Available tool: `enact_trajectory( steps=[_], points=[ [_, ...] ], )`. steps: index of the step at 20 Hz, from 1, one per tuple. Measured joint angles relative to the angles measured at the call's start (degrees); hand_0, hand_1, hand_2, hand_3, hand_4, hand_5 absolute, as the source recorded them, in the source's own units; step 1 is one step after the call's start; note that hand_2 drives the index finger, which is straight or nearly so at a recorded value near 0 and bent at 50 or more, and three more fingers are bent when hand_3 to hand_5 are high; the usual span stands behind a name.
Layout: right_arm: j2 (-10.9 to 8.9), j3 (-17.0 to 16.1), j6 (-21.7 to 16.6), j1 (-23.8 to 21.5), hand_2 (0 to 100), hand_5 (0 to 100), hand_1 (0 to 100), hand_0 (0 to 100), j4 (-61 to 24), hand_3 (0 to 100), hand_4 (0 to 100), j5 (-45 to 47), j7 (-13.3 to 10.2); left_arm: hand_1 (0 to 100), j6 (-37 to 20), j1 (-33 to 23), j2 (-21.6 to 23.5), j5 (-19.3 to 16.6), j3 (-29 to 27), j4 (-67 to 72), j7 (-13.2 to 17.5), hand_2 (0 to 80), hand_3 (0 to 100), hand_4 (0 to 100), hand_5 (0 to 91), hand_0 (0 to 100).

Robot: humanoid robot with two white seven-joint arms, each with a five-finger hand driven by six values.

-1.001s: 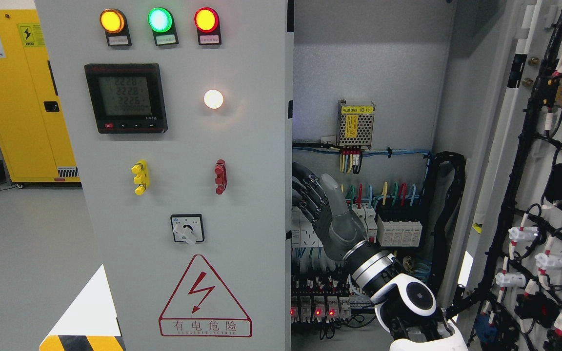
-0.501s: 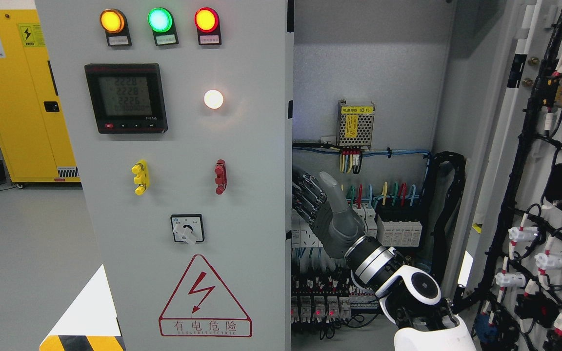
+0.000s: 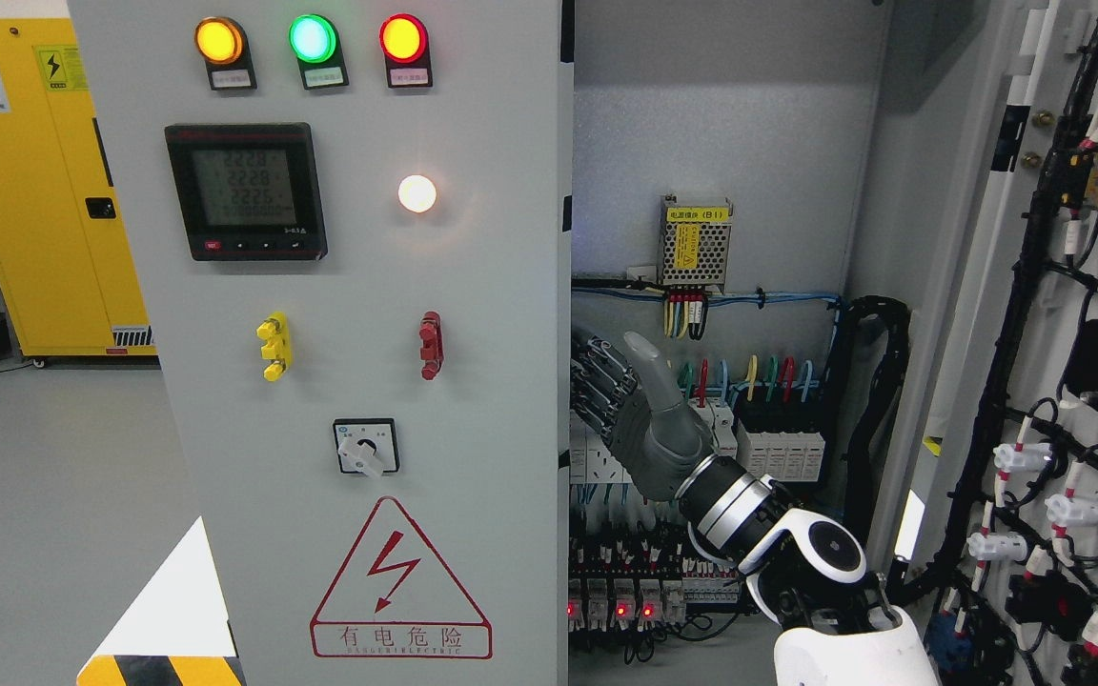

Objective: Open door with both hands

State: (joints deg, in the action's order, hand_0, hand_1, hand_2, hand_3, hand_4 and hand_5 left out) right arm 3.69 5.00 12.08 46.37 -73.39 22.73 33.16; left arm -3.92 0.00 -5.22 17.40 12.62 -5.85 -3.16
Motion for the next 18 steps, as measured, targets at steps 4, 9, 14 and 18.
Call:
enact_trajectory(
  steps=[4,9,14,18],
  points=[
    [0.00,-0.20,2.17,0.27,0,0,3,22,0.44,0,0,2.38,0.13,0,-0.06,0.00,-0.03,0.03,-0.03,0.00,0.07,0.0,2,0,0.0,0],
    [0.00,-0.40,2.81,0.77,0,0,3,22,0.97,0,0,3.64,2.31,0,-0.08,0.00,-0.13,0.05,-0.08,0.06,0.09,0.0,1,0,0.0,0],
    [-0.03,-0.55,2.96,1.16,0,0,3,22,1.41,0,0,4.31,4.13,0,-0.18,0.00,-0.23,0.07,-0.15,0.08,0.10,0.0,1,0,0.0,0],
    [-0.06,-0.71,3.38,1.32,0,0,2,22,1.61,0,0,4.56,5.05,0,-0.19,0.00,-0.27,0.16,-0.21,0.10,0.10,0.0,2,0,0.0,0]
  ],
)
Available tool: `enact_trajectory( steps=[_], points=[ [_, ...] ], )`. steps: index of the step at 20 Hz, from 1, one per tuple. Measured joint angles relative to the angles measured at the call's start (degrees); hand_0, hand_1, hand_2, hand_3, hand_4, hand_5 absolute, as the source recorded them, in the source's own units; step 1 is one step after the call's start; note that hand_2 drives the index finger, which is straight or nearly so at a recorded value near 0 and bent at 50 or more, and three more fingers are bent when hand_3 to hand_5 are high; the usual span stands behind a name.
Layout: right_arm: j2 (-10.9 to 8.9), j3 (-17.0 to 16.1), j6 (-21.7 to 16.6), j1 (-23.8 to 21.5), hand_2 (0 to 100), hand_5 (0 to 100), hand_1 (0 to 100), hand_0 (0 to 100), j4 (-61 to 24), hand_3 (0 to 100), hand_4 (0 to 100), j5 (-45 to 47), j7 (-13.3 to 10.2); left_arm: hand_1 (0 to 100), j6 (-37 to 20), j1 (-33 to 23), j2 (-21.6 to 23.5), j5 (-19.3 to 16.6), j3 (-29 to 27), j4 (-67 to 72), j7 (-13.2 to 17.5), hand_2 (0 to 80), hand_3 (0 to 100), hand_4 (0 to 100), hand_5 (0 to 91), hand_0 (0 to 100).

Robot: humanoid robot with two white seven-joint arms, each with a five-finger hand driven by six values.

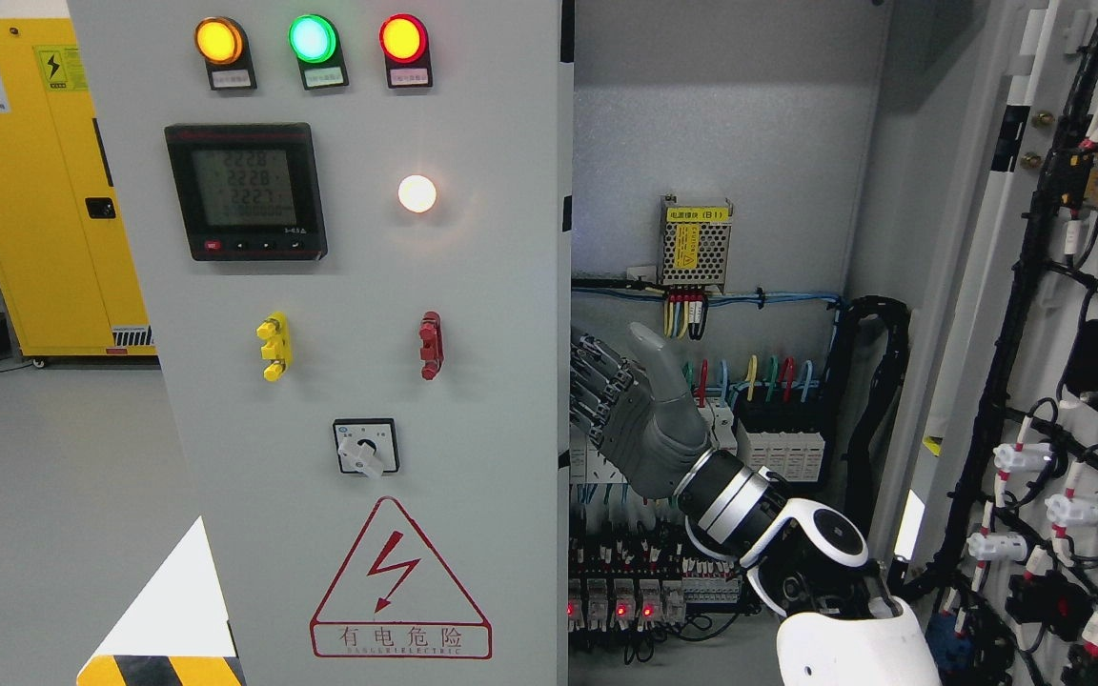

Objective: Open door with both hands

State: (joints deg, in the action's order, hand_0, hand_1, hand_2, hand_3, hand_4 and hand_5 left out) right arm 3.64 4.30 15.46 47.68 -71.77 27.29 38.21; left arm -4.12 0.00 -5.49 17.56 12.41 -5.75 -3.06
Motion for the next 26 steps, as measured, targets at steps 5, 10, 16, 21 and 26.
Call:
enact_trajectory(
  steps=[5,10,16,21,26],
  points=[
    [-0.02,-0.12,0.41,0.07,0,0,2,22,0.15,0,0,0.12,0.69,0,0.00,0.00,-0.05,0.08,-0.04,0.02,0.00,0.0,2,0,0.0,0],
    [0.00,-0.12,0.69,0.12,0,0,1,22,0.23,0,0,0.15,2.91,0,-0.01,0.00,-0.08,0.09,-0.06,0.04,0.01,0.0,2,0,0.0,0],
    [0.00,-0.22,0.45,0.38,0,0,1,22,0.27,0,0,0.19,2.72,0,-0.03,0.00,-0.10,0.10,-0.06,0.04,0.02,0.0,2,0,0.0,0],
    [-0.08,-0.21,0.21,0.27,0,0,1,22,-0.01,0,0,0.31,2.61,0,-0.03,0.00,-0.11,0.10,-0.05,-0.01,0.02,0.0,2,0,0.0,0],
    [-0.87,0.07,-0.07,-1.07,0,0,1,22,-1.34,0,0,0.84,2.59,0,-0.03,0.00,-0.12,0.10,-0.04,-0.01,0.01,0.0,2,0,0.0,0]
  ],
)
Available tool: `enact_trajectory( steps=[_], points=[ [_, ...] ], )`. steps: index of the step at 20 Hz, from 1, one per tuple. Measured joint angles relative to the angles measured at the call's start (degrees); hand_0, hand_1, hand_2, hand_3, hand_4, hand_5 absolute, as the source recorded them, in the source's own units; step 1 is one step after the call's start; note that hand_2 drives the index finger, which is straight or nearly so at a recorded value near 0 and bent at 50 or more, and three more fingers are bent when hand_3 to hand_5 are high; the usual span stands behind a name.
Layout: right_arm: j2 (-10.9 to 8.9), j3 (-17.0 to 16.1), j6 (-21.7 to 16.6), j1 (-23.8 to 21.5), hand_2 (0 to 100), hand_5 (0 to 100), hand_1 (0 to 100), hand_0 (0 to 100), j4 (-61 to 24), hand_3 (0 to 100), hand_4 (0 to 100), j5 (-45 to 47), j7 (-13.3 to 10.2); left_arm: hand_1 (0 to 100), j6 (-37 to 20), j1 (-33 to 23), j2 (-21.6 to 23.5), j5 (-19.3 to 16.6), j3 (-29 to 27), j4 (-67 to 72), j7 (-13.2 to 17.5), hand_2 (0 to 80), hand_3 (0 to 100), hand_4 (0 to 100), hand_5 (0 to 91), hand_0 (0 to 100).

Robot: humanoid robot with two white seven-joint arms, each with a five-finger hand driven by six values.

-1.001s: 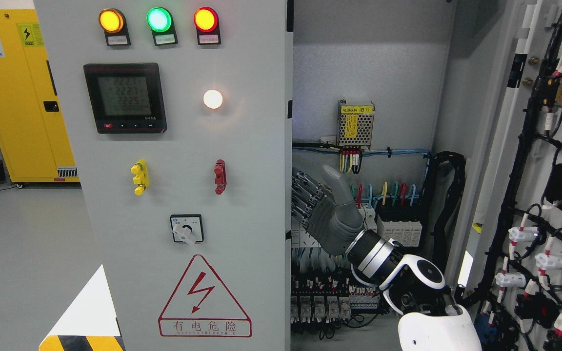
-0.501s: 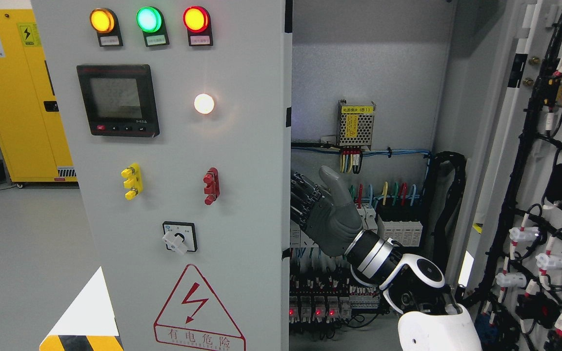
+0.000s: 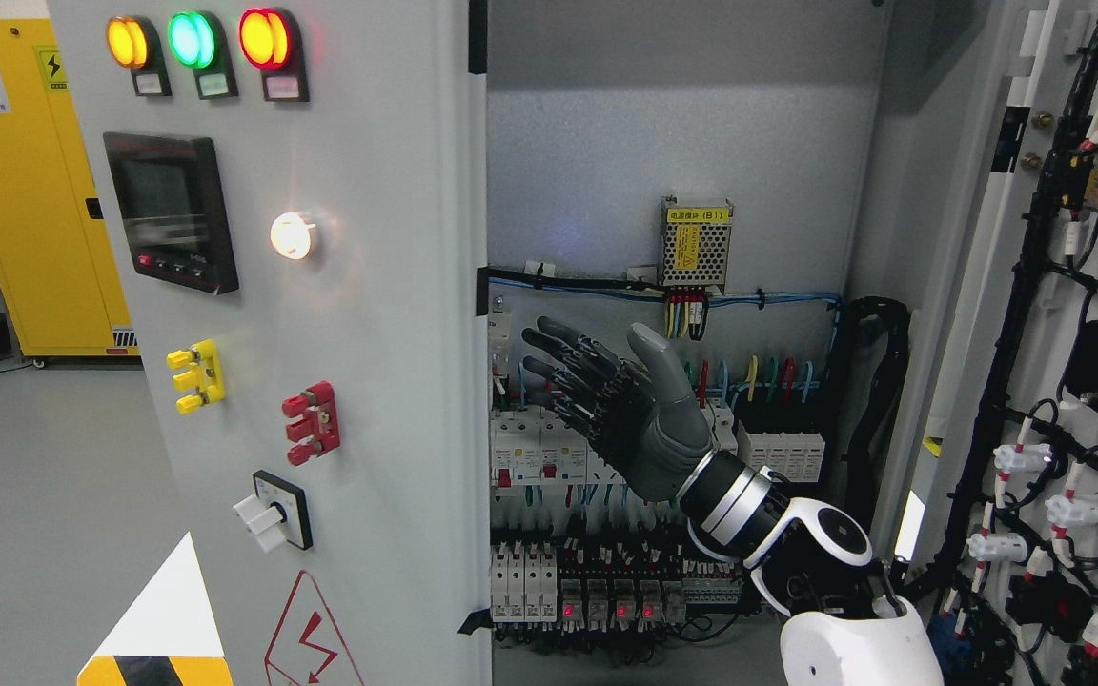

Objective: Open door with both hands
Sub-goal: 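Push the indicator-light door outward with the right hand, swinging it open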

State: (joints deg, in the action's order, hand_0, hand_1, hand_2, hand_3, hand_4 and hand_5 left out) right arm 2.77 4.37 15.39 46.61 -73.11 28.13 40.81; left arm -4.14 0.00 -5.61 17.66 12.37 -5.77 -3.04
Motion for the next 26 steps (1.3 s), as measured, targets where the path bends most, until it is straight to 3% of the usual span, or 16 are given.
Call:
enact_trajectory(
  steps=[15,26],
  points=[
    [-2.05,2.88,-0.21,-2.97,0,0,0,22,-4.49,0,0,1.83,0.10,0,0.00,0.00,-0.01,0.08,-0.04,0.04,0.01,0.0,3,0,0.0,0],
    [-4.00,9.89,-0.24,-10.52,0,0,0,22,-11.83,0,0,1.99,2.73,0,-0.01,0.00,-0.01,0.10,-0.10,0.10,0.01,0.0,3,0,0.0,0]
  ],
)
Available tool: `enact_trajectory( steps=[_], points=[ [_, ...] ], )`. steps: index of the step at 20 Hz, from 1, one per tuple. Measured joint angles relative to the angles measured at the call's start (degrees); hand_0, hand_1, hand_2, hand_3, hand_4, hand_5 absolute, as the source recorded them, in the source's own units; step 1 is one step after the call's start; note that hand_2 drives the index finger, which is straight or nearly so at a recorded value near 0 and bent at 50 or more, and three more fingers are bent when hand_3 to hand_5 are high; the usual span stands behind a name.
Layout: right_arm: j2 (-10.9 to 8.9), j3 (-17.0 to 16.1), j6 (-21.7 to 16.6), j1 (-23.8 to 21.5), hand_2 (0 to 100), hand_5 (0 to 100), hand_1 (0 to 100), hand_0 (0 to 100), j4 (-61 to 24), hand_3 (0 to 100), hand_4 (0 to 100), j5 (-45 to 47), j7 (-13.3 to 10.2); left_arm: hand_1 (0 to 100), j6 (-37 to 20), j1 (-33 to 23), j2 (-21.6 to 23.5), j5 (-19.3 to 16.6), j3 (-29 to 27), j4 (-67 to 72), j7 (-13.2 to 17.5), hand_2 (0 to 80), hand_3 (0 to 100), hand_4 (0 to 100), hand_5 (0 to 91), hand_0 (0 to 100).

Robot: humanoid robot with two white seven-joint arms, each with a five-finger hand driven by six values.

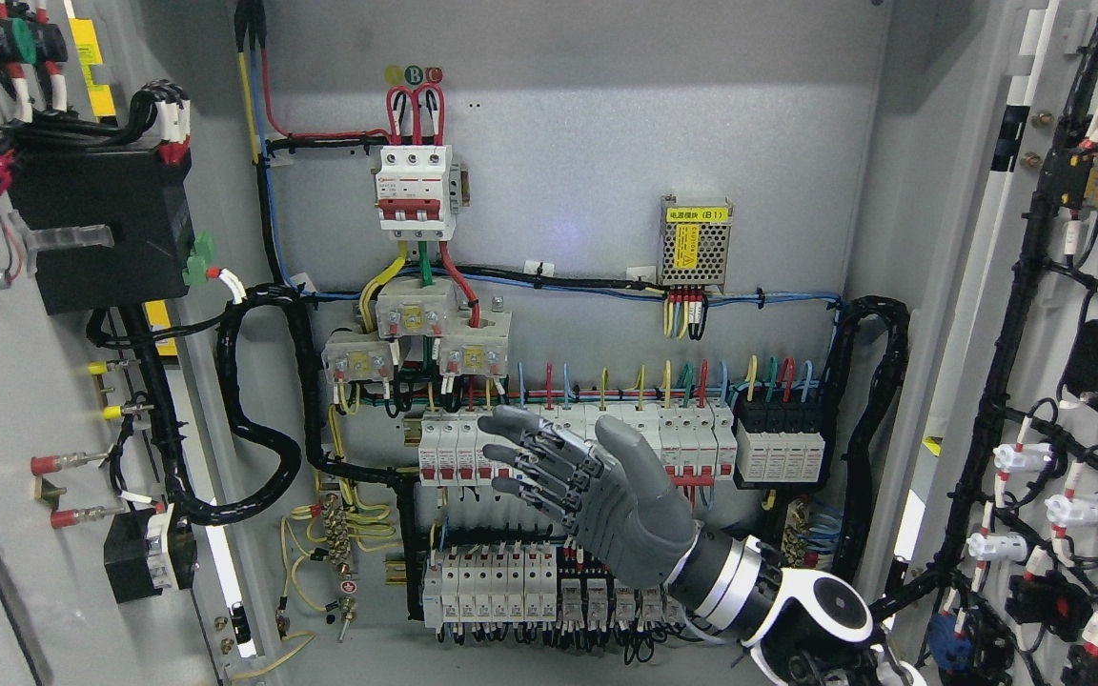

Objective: Open door with both hands

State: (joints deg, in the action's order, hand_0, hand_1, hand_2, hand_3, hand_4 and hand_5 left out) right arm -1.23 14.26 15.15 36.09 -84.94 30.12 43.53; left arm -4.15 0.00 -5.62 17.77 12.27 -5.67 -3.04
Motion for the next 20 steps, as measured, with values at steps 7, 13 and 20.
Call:
enact_trajectory(
  steps=[7,13,20],
  points=[
    [-1.12,6.98,0.00,-5.99,0,0,0,22,-5.13,0,0,0.01,0.06,0,0.00,0.00,0.00,0.08,-0.02,0.02,0.00,0.0,3,0,0.0,0],
    [-1.35,12.61,0.00,-8.75,0,0,0,22,-7.54,0,0,-0.03,0.06,0,0.00,0.00,0.01,0.18,-0.05,0.06,0.00,0.0,3,0,0.0,0],
    [0.26,17.76,0.40,-9.71,0,0,0,22,-8.55,0,0,-0.34,0.26,0,0.00,0.00,0.03,0.30,-0.10,0.09,0.00,0.0,3,0,0.0,0]
  ],
)
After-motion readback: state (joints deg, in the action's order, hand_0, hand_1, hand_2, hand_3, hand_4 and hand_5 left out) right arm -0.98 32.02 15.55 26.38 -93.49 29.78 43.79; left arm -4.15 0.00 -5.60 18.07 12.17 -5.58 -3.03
